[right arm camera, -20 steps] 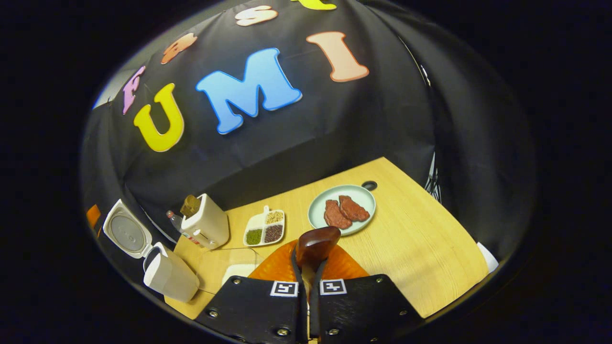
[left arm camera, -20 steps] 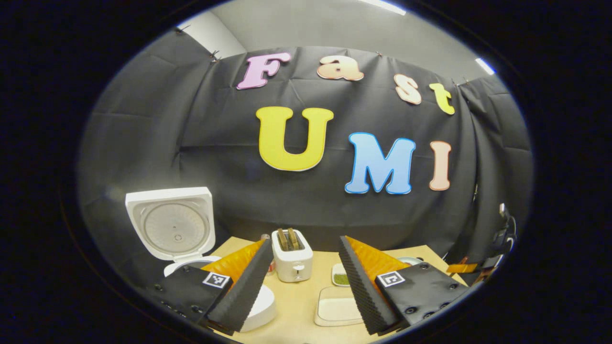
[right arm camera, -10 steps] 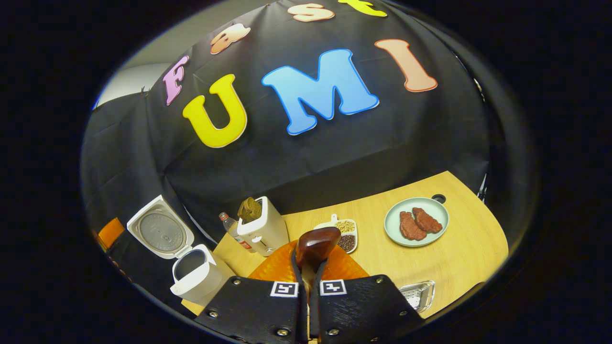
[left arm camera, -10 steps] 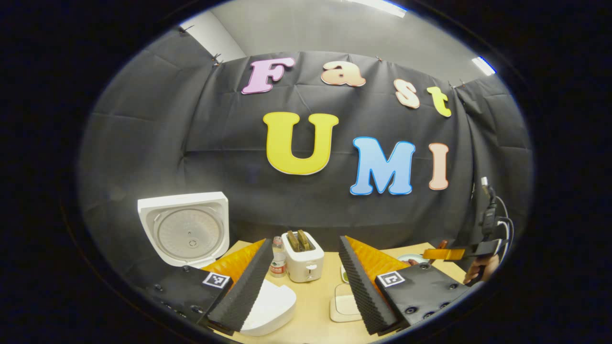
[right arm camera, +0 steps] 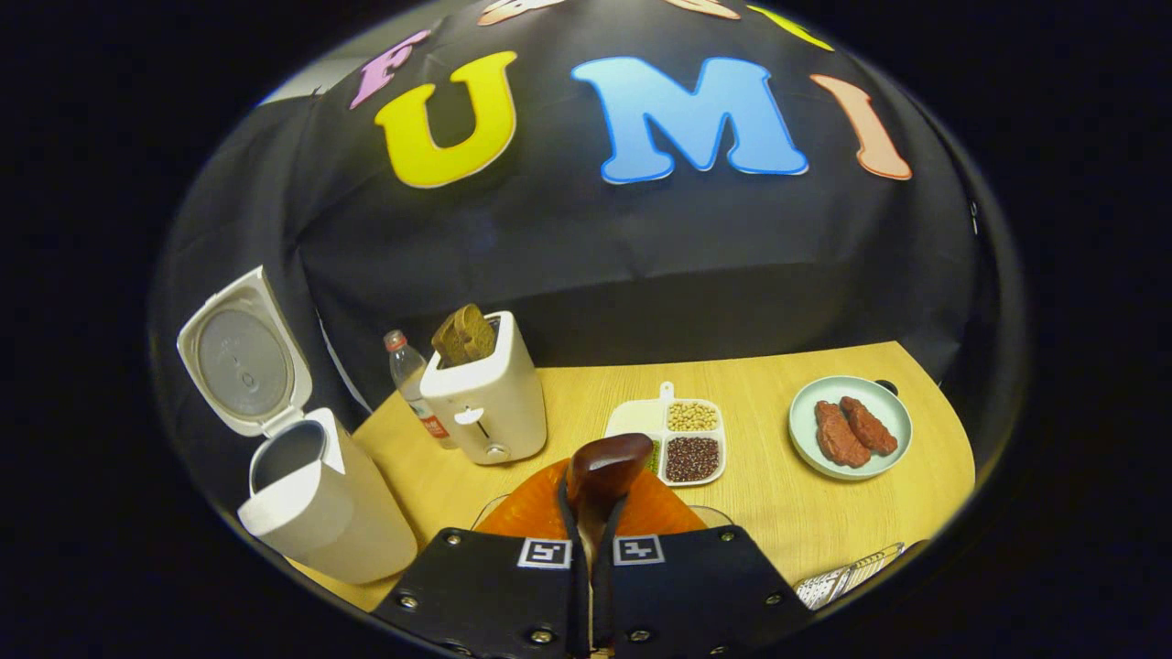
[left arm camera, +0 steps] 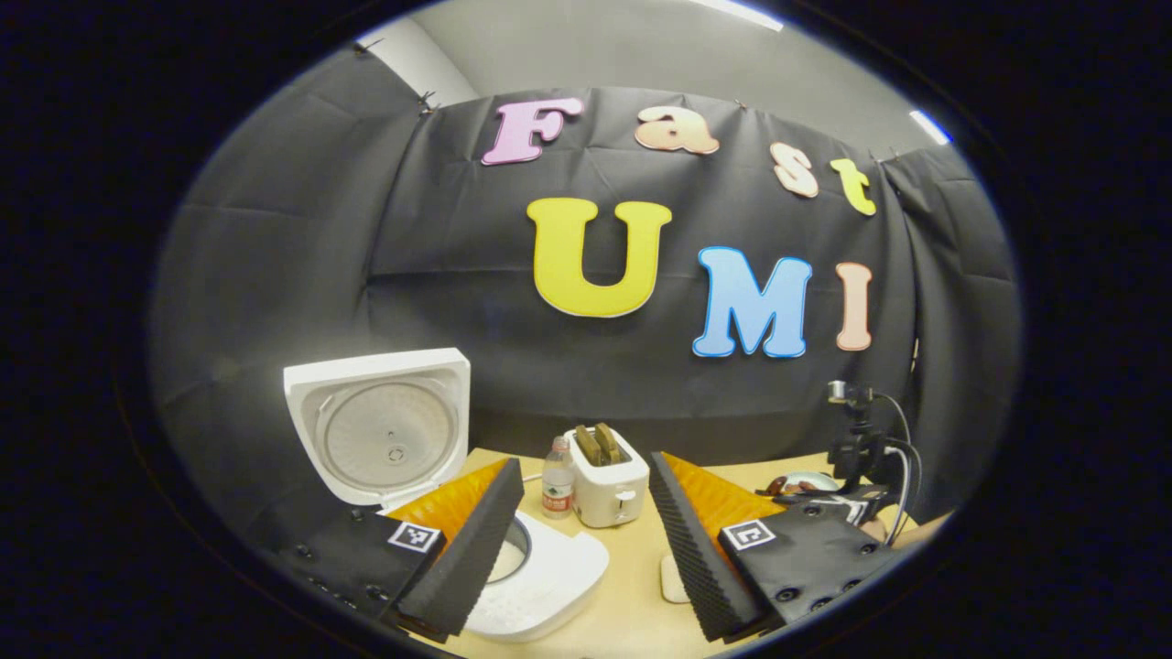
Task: Close the left gripper, press the button to open the rice cooker; take a wooden spoon from the chopstick holder with the right hand, scoop a spoonful of rice and pour it into the rice cooker, then put the wooden spoon back into the chopstick holder.
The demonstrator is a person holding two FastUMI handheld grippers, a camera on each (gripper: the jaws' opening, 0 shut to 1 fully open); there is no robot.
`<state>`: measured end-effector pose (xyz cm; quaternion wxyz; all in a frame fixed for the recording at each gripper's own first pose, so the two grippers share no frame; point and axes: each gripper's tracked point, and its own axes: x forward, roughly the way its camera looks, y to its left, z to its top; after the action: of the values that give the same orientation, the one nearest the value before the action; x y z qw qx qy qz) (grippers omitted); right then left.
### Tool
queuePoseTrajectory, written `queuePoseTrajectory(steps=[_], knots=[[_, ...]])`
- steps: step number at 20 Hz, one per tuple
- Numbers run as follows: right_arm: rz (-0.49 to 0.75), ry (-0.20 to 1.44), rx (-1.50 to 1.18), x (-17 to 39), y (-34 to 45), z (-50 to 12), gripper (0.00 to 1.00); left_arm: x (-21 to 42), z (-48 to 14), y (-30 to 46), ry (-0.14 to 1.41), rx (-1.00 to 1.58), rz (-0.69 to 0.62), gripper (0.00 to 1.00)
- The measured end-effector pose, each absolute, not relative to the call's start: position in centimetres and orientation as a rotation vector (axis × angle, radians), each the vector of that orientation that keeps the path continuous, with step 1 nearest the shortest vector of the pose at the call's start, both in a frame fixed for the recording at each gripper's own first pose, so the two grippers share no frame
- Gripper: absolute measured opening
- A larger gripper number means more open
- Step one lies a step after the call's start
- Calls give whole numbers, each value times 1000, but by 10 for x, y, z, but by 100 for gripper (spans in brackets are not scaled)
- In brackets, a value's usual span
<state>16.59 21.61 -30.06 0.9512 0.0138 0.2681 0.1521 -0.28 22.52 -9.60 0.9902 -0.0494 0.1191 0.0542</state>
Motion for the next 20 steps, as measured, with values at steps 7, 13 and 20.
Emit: queuePoseTrajectory(steps=[7, 13, 20], knots=[[437, 659, 157, 142, 271, -332, 2, -3, -108, 253, 259, -109, 143, 96], [367, 754, 551, 134, 239, -331, 2, -4, -110, 254, 255, -127, 155, 96], [301, 639, 1011, 139, 170, -275, 2, 4, -101, 236, 231, -145, 122, 96]])
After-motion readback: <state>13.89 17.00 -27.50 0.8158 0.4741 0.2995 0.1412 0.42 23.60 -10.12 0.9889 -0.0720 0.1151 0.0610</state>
